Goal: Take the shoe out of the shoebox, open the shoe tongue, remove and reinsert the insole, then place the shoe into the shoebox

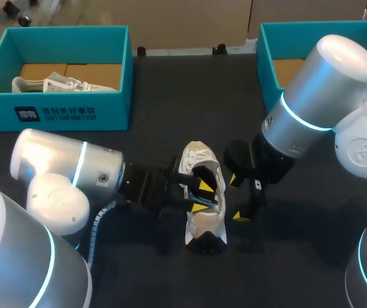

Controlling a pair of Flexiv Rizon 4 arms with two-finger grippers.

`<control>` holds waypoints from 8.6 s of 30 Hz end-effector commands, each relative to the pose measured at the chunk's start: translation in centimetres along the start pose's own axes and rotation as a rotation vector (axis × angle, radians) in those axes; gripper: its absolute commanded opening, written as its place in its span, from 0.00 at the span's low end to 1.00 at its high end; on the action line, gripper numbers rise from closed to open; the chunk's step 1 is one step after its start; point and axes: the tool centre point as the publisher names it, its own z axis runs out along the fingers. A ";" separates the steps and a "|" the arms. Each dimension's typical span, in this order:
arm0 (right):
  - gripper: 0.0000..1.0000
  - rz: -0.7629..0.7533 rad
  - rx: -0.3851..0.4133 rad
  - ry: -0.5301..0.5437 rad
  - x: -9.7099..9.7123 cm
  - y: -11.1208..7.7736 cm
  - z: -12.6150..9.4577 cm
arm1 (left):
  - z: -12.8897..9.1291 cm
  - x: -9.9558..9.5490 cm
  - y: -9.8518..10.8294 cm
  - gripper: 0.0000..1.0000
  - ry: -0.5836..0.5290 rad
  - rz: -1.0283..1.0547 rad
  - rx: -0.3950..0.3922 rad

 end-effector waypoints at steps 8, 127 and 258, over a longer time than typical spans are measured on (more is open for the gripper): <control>1.00 -0.001 -0.001 -0.001 0.0 0.0 0.1 | -3.0 -0.7 -1.8 0.44 0.168 -0.003 -0.027; 1.00 0.033 -0.082 0.019 -5.1 -10.9 -8.8 | -1.6 -0.3 1.4 0.00 1.376 0.543 -0.027; 1.00 0.033 -0.082 0.019 -5.1 -10.9 -8.8 | 1.5 1.7 3.4 0.42 1.014 0.488 -0.620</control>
